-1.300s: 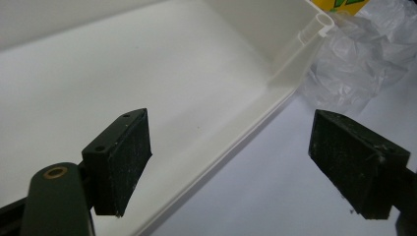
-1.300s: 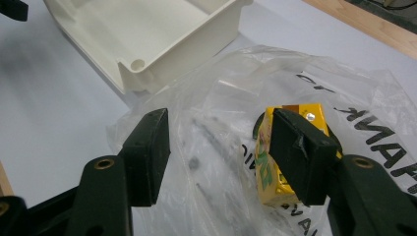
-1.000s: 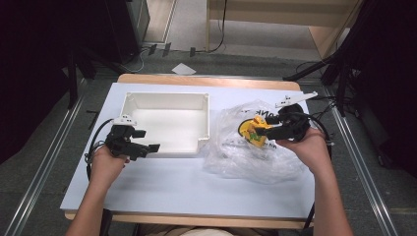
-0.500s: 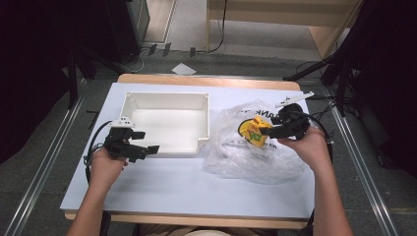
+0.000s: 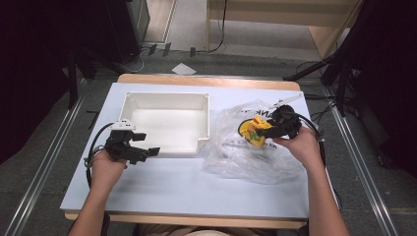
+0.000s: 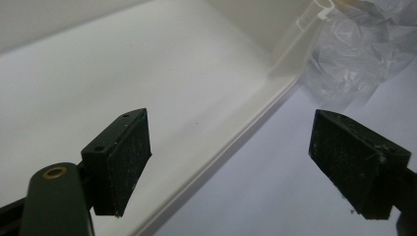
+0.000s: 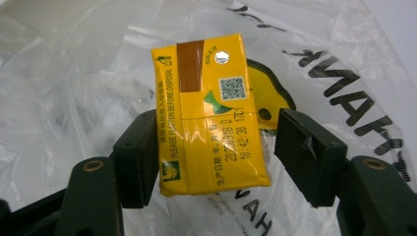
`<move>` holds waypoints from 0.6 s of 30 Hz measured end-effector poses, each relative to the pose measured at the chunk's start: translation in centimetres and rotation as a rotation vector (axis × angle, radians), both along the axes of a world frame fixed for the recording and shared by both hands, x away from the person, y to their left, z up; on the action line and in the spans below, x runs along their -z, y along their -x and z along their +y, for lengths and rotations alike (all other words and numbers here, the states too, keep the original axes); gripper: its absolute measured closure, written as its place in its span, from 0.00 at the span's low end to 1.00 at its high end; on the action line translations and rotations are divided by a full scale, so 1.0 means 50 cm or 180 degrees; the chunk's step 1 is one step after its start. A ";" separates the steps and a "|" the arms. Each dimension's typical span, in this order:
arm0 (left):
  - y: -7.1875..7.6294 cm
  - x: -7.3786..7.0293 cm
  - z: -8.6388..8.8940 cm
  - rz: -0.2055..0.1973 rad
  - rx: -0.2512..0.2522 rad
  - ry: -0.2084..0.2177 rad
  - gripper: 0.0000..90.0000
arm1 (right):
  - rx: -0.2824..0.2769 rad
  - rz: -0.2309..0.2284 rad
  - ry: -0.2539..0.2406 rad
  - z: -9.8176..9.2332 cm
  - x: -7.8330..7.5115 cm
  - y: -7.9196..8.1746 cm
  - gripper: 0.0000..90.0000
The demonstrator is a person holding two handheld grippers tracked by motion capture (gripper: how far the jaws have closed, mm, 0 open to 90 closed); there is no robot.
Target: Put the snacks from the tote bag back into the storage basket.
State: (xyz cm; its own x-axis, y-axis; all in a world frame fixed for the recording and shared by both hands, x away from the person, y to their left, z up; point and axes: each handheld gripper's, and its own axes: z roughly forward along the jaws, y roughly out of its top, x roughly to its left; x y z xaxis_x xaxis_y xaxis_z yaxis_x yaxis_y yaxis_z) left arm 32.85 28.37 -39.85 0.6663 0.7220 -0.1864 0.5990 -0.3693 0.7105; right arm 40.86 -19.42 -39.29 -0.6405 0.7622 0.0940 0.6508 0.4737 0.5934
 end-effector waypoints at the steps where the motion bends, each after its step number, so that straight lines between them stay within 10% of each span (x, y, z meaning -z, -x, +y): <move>1: -0.002 0.000 0.002 0.0015 0.0000 0.0031 0.19 | -0.0030 0.0022 -0.0059 0.001 0.011 -0.003 0.43; 18: -0.004 -0.003 0.008 0.0065 0.0047 0.0113 0.19 | -0.0053 -0.0072 -0.0192 0.016 0.045 -0.018 0.49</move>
State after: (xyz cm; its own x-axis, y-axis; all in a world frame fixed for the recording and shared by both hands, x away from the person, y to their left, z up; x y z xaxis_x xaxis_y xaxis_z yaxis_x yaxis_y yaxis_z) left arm 33.04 28.80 -39.72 0.6727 0.7047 -0.2255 0.6081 -0.3529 0.7111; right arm 41.78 -18.61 -41.53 -0.6555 0.7448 0.1248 0.6293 0.4473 0.6356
